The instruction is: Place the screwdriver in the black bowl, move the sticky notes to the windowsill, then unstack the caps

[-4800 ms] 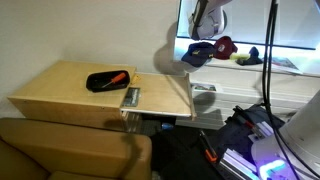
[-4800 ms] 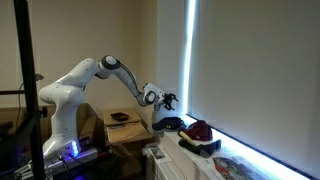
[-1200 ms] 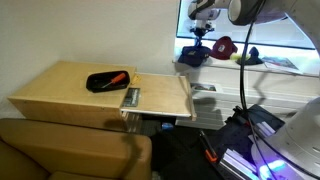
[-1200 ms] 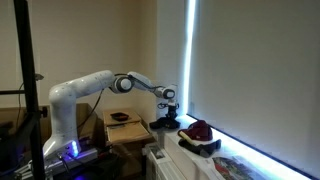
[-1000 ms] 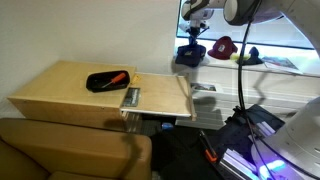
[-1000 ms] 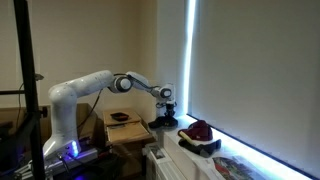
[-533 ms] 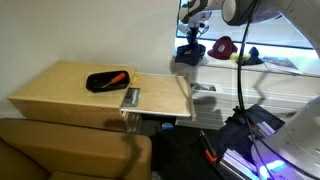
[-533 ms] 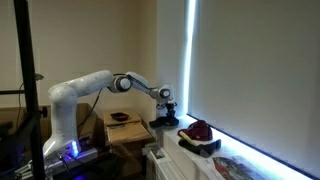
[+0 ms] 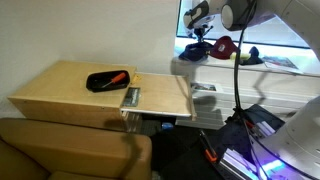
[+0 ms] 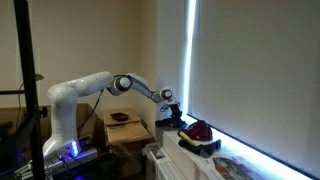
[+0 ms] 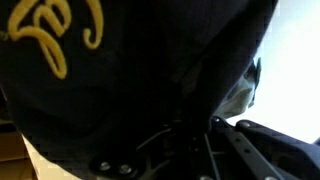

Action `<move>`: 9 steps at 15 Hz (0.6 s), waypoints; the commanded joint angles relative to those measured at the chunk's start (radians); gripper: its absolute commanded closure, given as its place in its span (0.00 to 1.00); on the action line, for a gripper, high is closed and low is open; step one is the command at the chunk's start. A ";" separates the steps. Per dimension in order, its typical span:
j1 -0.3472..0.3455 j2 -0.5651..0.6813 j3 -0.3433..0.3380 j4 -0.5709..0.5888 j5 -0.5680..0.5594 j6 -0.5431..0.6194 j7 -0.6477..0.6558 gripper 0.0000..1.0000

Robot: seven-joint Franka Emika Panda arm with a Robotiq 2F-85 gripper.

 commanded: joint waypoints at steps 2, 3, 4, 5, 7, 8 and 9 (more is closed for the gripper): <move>-0.064 -0.044 -0.003 -0.032 0.071 0.021 0.133 0.99; -0.081 -0.060 0.016 -0.049 0.101 0.049 0.132 0.99; -0.097 -0.070 0.032 -0.055 0.133 0.076 0.121 0.99; -0.108 -0.092 0.040 -0.081 0.162 0.122 0.115 0.99; -0.117 -0.141 0.046 -0.161 0.210 0.268 0.097 0.99; -0.116 -0.168 0.050 -0.212 0.228 0.355 0.086 0.99; -0.119 -0.183 0.058 -0.243 0.248 0.438 0.067 0.99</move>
